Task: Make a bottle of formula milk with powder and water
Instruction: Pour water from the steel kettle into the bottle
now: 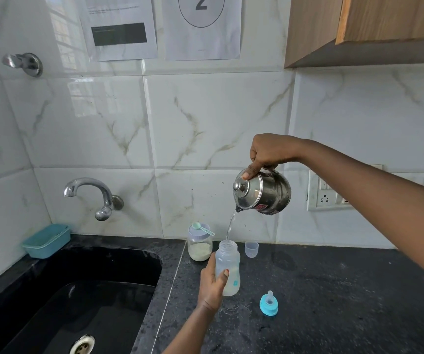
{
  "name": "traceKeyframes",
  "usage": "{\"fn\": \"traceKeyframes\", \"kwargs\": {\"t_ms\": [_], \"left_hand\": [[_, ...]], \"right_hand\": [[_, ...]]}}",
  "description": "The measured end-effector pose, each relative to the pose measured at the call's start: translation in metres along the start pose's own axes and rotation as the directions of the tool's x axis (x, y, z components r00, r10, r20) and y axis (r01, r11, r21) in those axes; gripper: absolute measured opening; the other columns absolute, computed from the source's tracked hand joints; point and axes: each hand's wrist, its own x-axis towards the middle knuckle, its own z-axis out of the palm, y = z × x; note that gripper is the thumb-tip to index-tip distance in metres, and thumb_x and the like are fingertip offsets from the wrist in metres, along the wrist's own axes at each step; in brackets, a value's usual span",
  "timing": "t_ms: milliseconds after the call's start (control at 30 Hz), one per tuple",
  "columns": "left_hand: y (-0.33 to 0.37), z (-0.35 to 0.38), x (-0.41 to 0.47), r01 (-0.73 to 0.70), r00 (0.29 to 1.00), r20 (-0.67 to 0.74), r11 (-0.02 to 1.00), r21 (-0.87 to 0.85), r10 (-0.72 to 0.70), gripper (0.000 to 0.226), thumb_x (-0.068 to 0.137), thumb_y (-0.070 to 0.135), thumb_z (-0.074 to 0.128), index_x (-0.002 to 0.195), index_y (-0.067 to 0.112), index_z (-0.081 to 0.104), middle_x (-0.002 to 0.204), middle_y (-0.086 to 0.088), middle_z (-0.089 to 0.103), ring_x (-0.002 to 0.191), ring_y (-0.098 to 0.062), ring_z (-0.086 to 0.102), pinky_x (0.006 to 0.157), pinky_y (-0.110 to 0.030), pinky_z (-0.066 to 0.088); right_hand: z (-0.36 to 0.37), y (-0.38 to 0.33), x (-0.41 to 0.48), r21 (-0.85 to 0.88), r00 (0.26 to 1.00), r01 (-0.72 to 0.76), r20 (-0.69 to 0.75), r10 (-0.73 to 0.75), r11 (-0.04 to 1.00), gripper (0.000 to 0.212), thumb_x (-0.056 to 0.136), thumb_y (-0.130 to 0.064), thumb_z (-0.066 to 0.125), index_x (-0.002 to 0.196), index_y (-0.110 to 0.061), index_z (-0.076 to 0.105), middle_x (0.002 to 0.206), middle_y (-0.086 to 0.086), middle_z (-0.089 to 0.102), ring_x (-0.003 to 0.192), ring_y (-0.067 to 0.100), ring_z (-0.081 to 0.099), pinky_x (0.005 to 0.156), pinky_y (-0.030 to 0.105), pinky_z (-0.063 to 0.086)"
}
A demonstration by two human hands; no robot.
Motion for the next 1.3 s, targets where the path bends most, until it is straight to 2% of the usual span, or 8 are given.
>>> {"fn": "traceKeyframes", "kwargs": {"t_ms": [167, 333, 600, 833, 967, 1100, 1200, 1300], "left_hand": [[0.003, 0.0, 0.001, 0.001, 1.0, -0.011, 1.0, -0.015, -0.001, 0.094, 0.042, 0.093, 0.053, 0.114, 0.032, 0.052, 0.105, 0.004, 0.064, 0.096, -0.003, 0.063, 0.075, -0.018, 0.052], [0.0, -0.002, 0.004, 0.01, 1.0, -0.021, 1.0, -0.008, -0.01, 0.094, 0.043, 0.092, 0.054, 0.115, 0.031, 0.052, 0.107, 0.001, 0.065, 0.1, -0.015, 0.063, 0.081, -0.026, 0.053], [-0.002, -0.003, 0.005, 0.008, 1.0, -0.019, 1.0, 0.023, -0.008, 0.098, 0.045, 0.093, 0.051, 0.117, 0.027, 0.051, 0.106, 0.001, 0.065, 0.097, -0.007, 0.063, 0.08, -0.022, 0.053], [0.001, 0.001, 0.008, 0.005, 1.0, -0.009, 1.0, 0.007, -0.005, 0.092, 0.046, 0.091, 0.053, 0.115, 0.032, 0.051, 0.108, 0.005, 0.063, 0.099, -0.001, 0.062, 0.079, -0.017, 0.052], [0.003, 0.004, 0.011, 0.001, 1.0, 0.003, 1.0, -0.001, -0.001, 0.091, 0.046, 0.091, 0.054, 0.114, 0.03, 0.051, 0.106, 0.004, 0.063, 0.096, 0.001, 0.062, 0.079, -0.017, 0.052], [-0.001, 0.006, 0.013, 0.017, 1.0, 0.005, 1.0, -0.001, -0.017, 0.093, 0.044, 0.092, 0.054, 0.114, 0.031, 0.05, 0.108, 0.004, 0.062, 0.098, -0.002, 0.062, 0.078, -0.016, 0.051], [-0.004, 0.007, 0.014, 0.037, 0.999, -0.01, 0.999, 0.004, -0.037, 0.094, 0.043, 0.092, 0.053, 0.114, 0.031, 0.05, 0.108, 0.004, 0.062, 0.099, -0.009, 0.062, 0.078, -0.017, 0.052], [-0.007, 0.01, 0.017, 0.057, 0.998, -0.003, 0.998, 0.015, -0.057, 0.093, 0.042, 0.093, 0.052, 0.113, 0.033, 0.049, 0.109, 0.008, 0.062, 0.1, -0.008, 0.062, 0.078, -0.017, 0.052]], "right_hand": [[0.007, 0.002, 0.0, 0.003, 1.0, -0.002, 0.01, 0.002, 1.0, 0.057, 0.069, -0.033, 0.081, 0.046, -0.012, 0.033, 0.043, 0.004, 0.039, 0.043, 0.019, 0.034, 0.044, 0.024, 0.026], [0.017, 0.008, 0.002, 0.036, 1.0, -0.009, 0.02, 0.008, 0.999, 0.058, 0.068, -0.033, 0.082, 0.046, -0.012, 0.032, 0.042, 0.003, 0.037, 0.042, 0.017, 0.033, 0.043, 0.023, 0.026], [0.026, 0.013, 0.003, 0.068, 1.0, -0.019, 0.018, 0.018, 0.997, 0.057, 0.068, -0.034, 0.082, 0.046, -0.012, 0.033, 0.043, 0.004, 0.04, 0.043, 0.018, 0.035, 0.046, 0.025, 0.028], [0.037, 0.027, 0.002, 0.224, 0.998, -0.055, 0.037, 0.048, 0.973, 0.056, 0.07, -0.027, 0.081, 0.045, -0.011, 0.034, 0.038, 0.002, 0.036, 0.039, 0.016, 0.034, 0.041, 0.017, 0.029], [0.048, 0.039, 0.004, 0.296, 0.996, -0.078, 0.057, 0.064, 0.952, 0.055, 0.068, -0.026, 0.082, 0.044, -0.011, 0.034, 0.037, 0.001, 0.036, 0.038, 0.015, 0.034, 0.043, 0.019, 0.031], [0.057, 0.058, 0.004, 0.415, 0.994, -0.112, 0.044, 0.103, 0.903, 0.051, 0.069, -0.024, 0.082, 0.044, -0.009, 0.039, 0.04, 0.001, 0.037, 0.04, 0.014, 0.037, 0.048, 0.023, 0.037], [0.067, 0.073, 0.002, 0.505, 0.989, -0.141, 0.041, 0.14, 0.851, 0.052, 0.07, -0.021, 0.081, 0.046, -0.01, 0.037, 0.037, -0.003, 0.036, 0.036, 0.01, 0.036, 0.047, 0.023, 0.035], [0.081, 0.09, -0.001, 0.585, 0.98, -0.186, 0.048, 0.196, 0.79, 0.052, 0.071, -0.019, 0.08, 0.046, -0.011, 0.035, 0.035, -0.004, 0.034, 0.036, 0.011, 0.037, 0.046, 0.023, 0.036]]}}
